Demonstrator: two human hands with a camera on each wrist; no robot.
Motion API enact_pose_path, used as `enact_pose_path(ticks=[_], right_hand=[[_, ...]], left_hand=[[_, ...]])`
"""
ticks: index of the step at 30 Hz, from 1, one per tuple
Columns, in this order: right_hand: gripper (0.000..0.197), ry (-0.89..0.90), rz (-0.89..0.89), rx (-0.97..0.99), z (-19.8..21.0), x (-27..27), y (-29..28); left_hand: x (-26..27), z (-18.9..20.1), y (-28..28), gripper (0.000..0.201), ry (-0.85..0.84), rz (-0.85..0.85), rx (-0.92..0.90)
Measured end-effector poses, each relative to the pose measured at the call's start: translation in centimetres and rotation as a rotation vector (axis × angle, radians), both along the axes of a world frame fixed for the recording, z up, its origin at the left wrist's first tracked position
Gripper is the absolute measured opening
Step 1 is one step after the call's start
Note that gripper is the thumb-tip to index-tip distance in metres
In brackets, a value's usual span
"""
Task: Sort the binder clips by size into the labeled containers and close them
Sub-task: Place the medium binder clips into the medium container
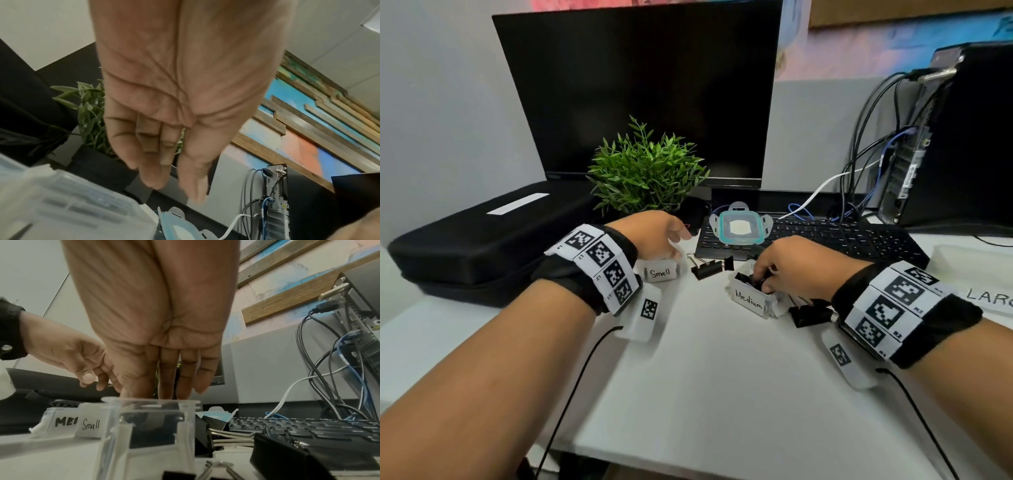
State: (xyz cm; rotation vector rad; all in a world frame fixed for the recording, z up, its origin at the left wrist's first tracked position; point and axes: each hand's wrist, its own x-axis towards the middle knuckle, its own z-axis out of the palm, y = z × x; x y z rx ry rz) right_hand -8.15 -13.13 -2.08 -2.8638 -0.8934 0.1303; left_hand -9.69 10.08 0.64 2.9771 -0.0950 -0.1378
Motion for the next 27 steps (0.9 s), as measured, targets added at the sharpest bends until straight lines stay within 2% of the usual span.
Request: enact_pose_path(ticks=[3, 5, 9, 13, 20, 24, 27], right_hand=[[0.021, -0.038, -0.084, 0.094, 0.2, -0.3, -0.4], [0.037, 0.012, -0.144, 0.098, 0.4, -0.8, -0.8], [0.067, 0.106, -0.186, -0.027, 0.3, -1.8, -1.5], [0.069, 0.107, -0.18, -0.028, 0.1, -1.9, -1.5], [0.064, 0.089, -0.169, 0.016, 0.3, -2.1, -0.5], [0.069, 0.091, -0.155, 0.028, 0.1, -2.1, 0.4], [0.059, 0.071, -0.128, -0.018, 0.1, -2.2, 0.6]], left_hand=[[0.3, -0.3, 0.8, 0.047, -0.036, 0.073, 0.021], [0.4, -0.6, 1.3, 0.055, -0.037, 0.13, 0.062], [0.6, -1.2, 1.9, 0.079, 0.016, 0.222, 0.138], [0.0, -1.4, 2.9, 0.095, 0.122, 0.311, 0.189], [-0.8, -2.7, 4.3, 0.09, 0.122, 0.418, 0.277], [-1.0, -2.5, 4.1, 0.08, 0.081, 0.463, 0.315], [-0.9, -2.6, 4.2, 0.069, 0.137, 0.477, 0.361]])
